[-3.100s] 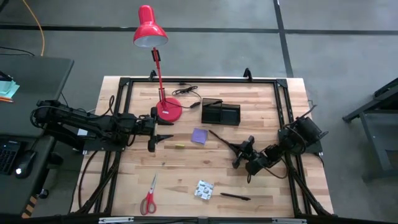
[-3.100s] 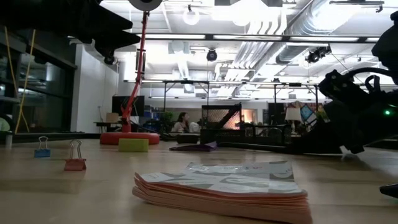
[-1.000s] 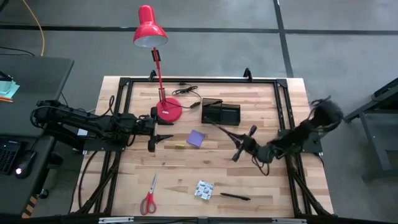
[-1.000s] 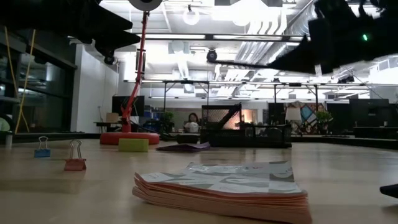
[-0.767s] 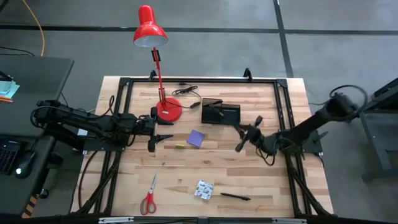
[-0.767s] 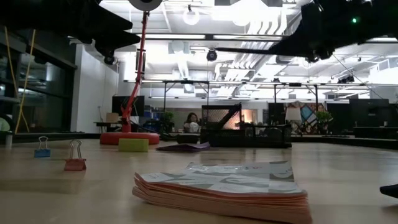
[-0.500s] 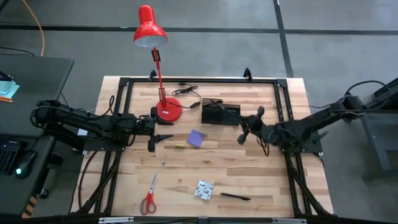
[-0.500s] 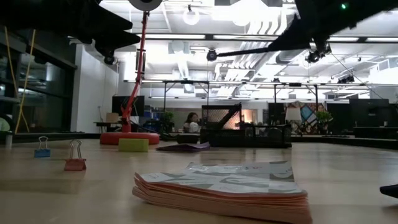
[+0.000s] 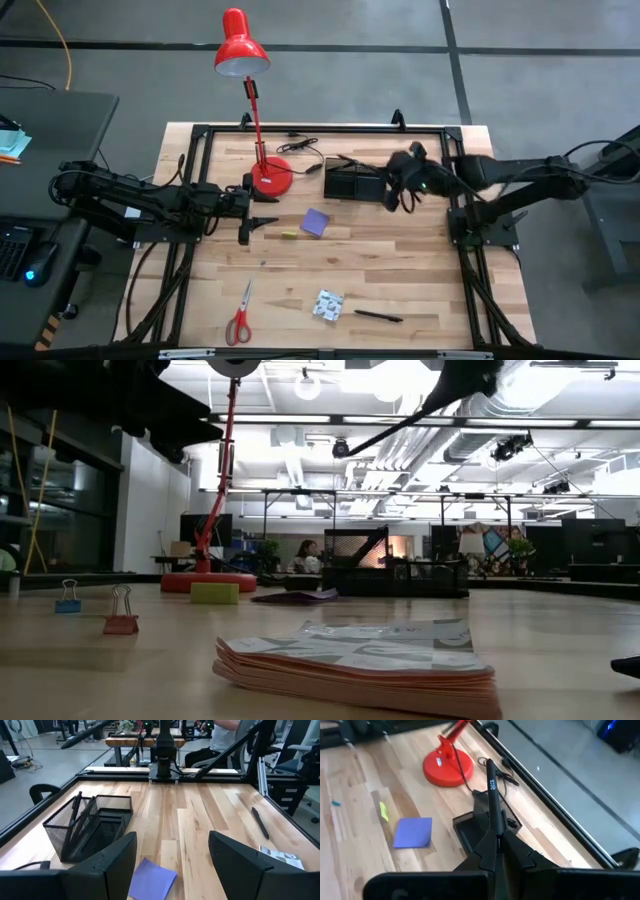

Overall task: Pick and place office supplies into organizer
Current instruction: Put the black pen into the black desk organizer

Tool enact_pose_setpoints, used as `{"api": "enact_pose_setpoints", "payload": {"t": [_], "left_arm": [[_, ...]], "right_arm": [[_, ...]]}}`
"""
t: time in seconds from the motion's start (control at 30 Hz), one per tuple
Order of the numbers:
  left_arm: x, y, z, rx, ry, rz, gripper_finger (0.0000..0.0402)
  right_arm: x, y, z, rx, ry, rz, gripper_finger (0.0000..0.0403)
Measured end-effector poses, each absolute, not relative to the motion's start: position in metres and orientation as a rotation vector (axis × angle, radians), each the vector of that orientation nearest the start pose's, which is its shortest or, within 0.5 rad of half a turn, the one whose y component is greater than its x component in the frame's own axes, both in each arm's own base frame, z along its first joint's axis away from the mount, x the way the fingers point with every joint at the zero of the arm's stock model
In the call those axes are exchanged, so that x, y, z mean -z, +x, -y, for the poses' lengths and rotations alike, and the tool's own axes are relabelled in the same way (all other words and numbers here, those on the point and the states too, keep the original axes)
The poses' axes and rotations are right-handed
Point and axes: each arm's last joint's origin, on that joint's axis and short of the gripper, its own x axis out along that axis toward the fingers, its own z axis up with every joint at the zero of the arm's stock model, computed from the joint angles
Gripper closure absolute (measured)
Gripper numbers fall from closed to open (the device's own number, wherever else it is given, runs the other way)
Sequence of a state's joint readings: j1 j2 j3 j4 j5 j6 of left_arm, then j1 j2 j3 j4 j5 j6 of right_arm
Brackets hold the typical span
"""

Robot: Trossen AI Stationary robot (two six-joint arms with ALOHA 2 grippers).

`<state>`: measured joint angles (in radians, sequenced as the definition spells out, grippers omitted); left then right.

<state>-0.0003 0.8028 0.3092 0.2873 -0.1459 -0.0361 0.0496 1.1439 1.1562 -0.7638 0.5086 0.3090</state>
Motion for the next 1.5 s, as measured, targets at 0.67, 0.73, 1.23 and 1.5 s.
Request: {"api": "enact_pose_setpoints", "payload": {"t": [0.67, 0.73, 1.23, 1.5], "left_arm": [[-0.208, 0.175, -0.004, -0.155, -0.067, -0.222, 0.0169], [-0.208, 0.175, -0.004, -0.154, -0.066, -0.224, 0.0169], [-0.208, 0.175, -0.004, -0.155, -0.070, -0.221, 0.0169], [-0.208, 0.175, -0.004, -0.154, -0.068, -0.229, 0.0169]], "right_arm": [[-0.355, 0.298, 0.079, 0.452, 0.214, -1.145, 0.0403], [-0.356, 0.304, 0.084, 0.425, 0.235, -1.148, 0.0403], [-0.324, 0.335, 0.139, 0.351, 0.314, -1.319, 0.0403], [-0.289, 0.355, 0.169, 0.289, 0.362, -1.363, 0.0403]]}}
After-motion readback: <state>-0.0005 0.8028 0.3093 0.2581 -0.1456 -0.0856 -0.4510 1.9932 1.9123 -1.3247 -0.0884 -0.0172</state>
